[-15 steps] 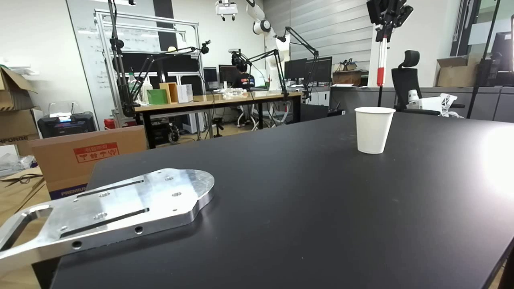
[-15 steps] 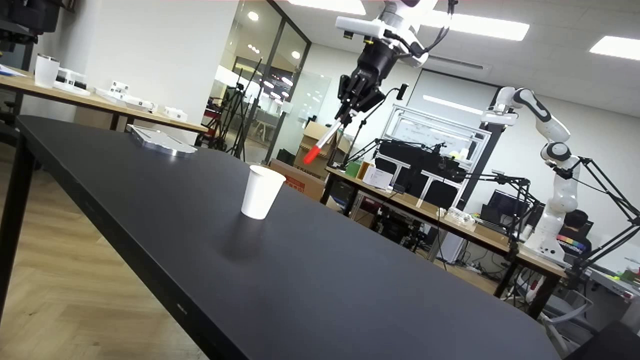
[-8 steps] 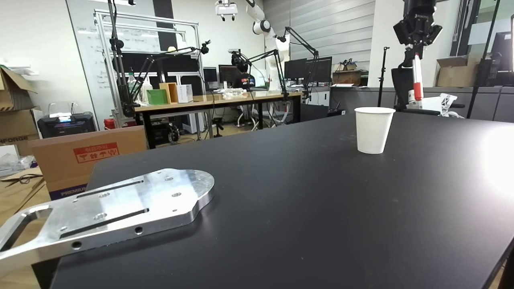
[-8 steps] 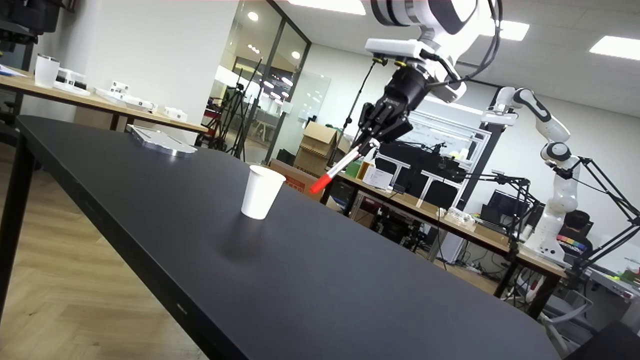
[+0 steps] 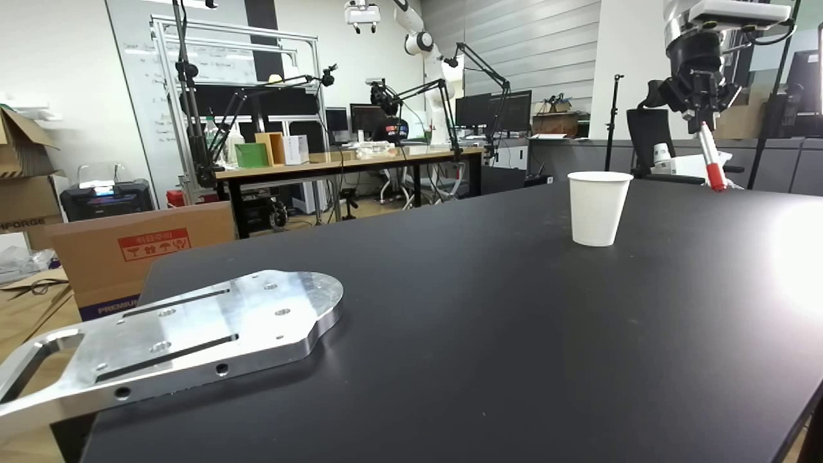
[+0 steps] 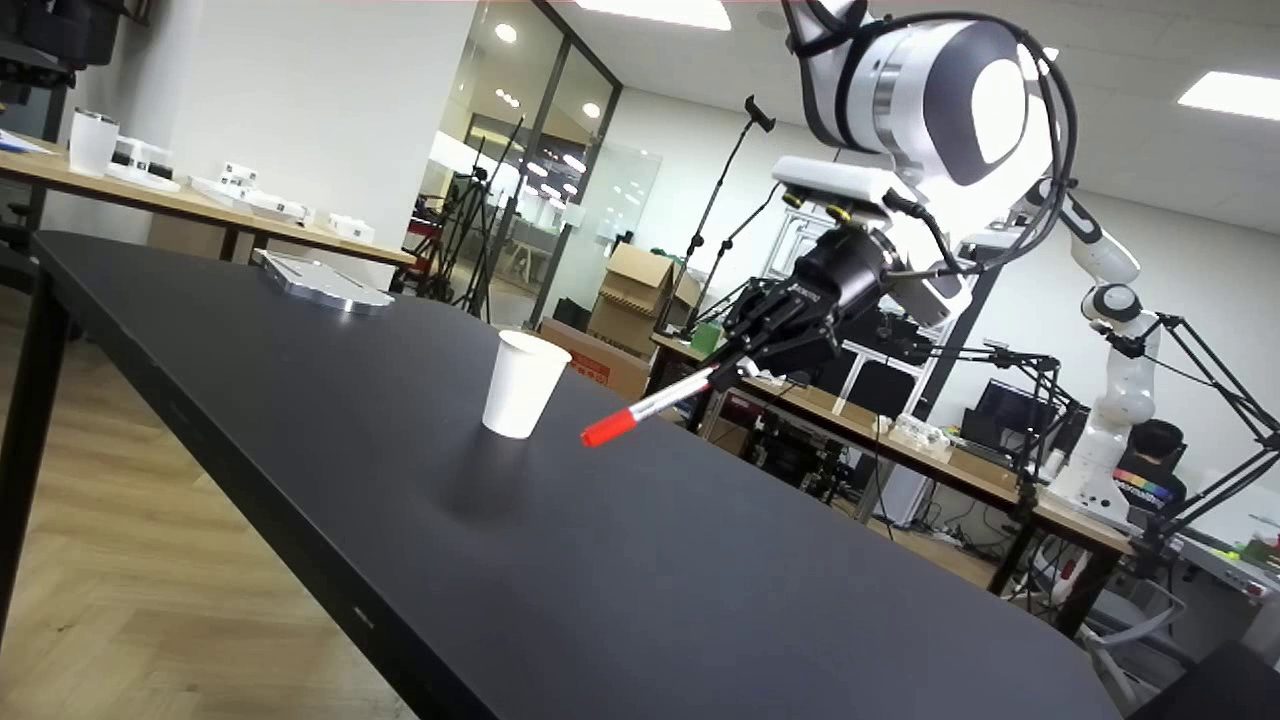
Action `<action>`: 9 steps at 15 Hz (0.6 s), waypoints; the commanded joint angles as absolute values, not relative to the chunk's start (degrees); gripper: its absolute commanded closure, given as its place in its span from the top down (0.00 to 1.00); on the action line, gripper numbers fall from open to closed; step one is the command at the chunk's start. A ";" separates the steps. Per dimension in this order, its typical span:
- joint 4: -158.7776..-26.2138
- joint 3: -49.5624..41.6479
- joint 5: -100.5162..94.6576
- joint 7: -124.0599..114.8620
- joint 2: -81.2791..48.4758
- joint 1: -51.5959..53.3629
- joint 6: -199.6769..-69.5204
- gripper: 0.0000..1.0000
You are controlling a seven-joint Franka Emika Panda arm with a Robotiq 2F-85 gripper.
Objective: Remove the red marker from the white cup
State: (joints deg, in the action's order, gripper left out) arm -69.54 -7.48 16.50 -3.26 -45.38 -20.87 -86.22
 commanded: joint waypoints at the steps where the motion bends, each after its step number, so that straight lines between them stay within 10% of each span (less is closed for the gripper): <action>1: -61.38 -7.50 18.34 -7.52 -52.47 -22.77 -82.52 0.05; 9: -54.59 -7.50 17.92 -9.67 -61.02 -24.32 -84.81 0.05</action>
